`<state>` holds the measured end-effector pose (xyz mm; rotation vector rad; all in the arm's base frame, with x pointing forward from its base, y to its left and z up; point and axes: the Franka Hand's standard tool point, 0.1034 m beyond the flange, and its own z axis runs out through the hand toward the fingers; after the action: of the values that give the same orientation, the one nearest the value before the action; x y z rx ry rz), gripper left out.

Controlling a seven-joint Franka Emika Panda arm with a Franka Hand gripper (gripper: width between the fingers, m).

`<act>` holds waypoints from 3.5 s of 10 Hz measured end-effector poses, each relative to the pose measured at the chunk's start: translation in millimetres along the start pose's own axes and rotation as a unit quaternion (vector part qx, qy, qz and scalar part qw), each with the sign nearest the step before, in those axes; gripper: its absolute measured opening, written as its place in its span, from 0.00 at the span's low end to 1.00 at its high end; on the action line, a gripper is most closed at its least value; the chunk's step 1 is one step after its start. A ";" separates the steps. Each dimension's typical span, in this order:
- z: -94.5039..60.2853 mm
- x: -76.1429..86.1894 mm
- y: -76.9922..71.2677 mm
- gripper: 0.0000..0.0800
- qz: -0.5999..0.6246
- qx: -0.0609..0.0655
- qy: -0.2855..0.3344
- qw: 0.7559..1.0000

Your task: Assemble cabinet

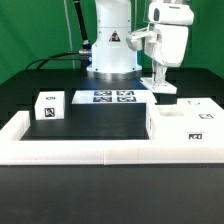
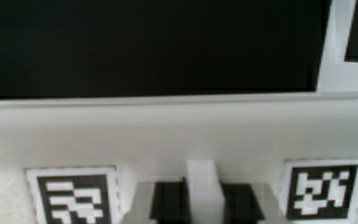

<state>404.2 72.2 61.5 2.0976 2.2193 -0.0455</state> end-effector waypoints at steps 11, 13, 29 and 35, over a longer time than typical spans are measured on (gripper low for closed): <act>1.3 -14.0 39.3 0.09 0.007 0.024 -0.034 0.999; 4.4 -12.2 46.1 0.09 0.010 0.029 -0.037 0.999; 13.3 -39.3 44.6 0.09 -0.009 0.034 0.019 0.999; 12.3 -48.1 46.3 0.09 0.008 0.035 0.037 0.999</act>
Offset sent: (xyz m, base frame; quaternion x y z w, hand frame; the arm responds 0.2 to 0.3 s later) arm 0.0464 -0.0139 0.0002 0.0369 -0.0647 0.0342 0.9966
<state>453.5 26.0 55.1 2.1872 2.2747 -0.0443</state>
